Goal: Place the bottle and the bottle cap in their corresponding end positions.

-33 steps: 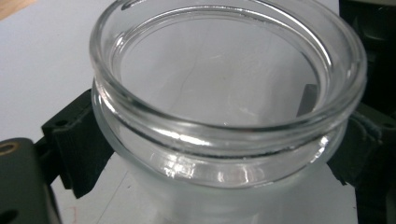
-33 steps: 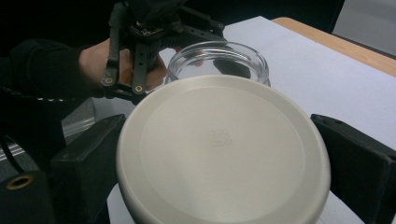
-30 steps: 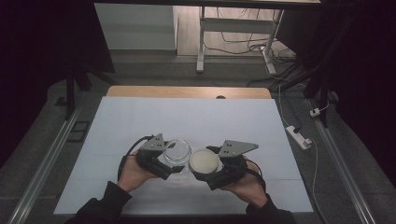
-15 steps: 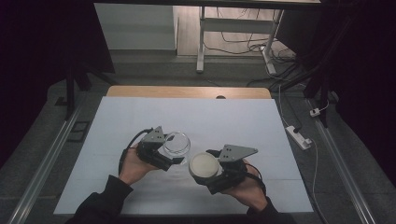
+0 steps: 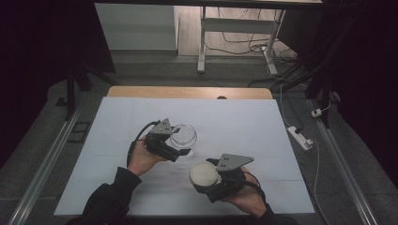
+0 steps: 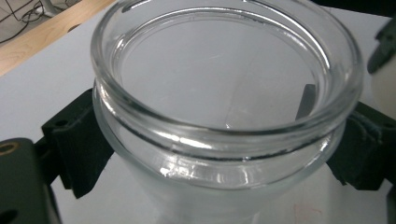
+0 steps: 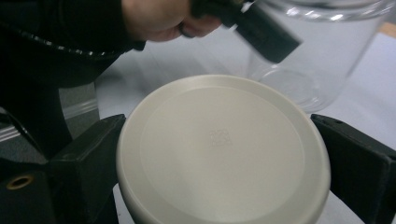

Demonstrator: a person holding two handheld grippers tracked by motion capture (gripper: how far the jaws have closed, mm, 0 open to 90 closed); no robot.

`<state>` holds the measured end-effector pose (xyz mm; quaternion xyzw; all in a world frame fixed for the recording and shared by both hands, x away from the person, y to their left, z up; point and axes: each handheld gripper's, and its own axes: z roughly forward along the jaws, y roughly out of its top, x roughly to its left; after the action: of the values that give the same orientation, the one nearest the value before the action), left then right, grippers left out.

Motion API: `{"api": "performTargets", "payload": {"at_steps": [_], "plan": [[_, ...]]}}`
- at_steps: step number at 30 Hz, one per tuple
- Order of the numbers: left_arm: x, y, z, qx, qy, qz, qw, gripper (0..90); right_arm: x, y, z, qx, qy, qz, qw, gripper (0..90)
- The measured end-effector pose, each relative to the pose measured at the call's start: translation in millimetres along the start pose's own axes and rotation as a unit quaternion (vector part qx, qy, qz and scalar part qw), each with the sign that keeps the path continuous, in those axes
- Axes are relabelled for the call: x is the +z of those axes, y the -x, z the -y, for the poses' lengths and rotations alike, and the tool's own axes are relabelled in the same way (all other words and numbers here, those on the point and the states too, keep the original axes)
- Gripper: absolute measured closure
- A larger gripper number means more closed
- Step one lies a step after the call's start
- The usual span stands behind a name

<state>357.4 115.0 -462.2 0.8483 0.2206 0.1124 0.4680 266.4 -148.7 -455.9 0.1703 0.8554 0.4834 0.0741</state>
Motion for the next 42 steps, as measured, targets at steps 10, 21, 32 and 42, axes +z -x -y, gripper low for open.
{"api": "performTargets", "payload": {"at_steps": [10,21,32,42], "plan": [[19.0,-10.3,-6.8,-0.002,-0.002,-0.002,1.0,7.7,14.6,-2.1,9.1,-0.001,-0.011,-0.008,0.9999,7.1],[31.4,-24.6,-11.4,-0.003,-0.003,-0.013,0.9999,7.7,30.3,-4.2,15.1,-0.008,-0.02,-0.012,0.9997,7.1],[43.3,-34.6,-10.6,-0.007,-0.008,-0.022,0.9997,7.7,50.9,-5.0,20.2,-0.018,-0.028,-0.008,0.9994,7.1],[50.1,-37.9,-3.2,-0.01,-0.009,-0.027,0.9995,7.7,69.0,2.7,29.5,-0.015,-0.045,-0.005,0.9989,7.1]]}}
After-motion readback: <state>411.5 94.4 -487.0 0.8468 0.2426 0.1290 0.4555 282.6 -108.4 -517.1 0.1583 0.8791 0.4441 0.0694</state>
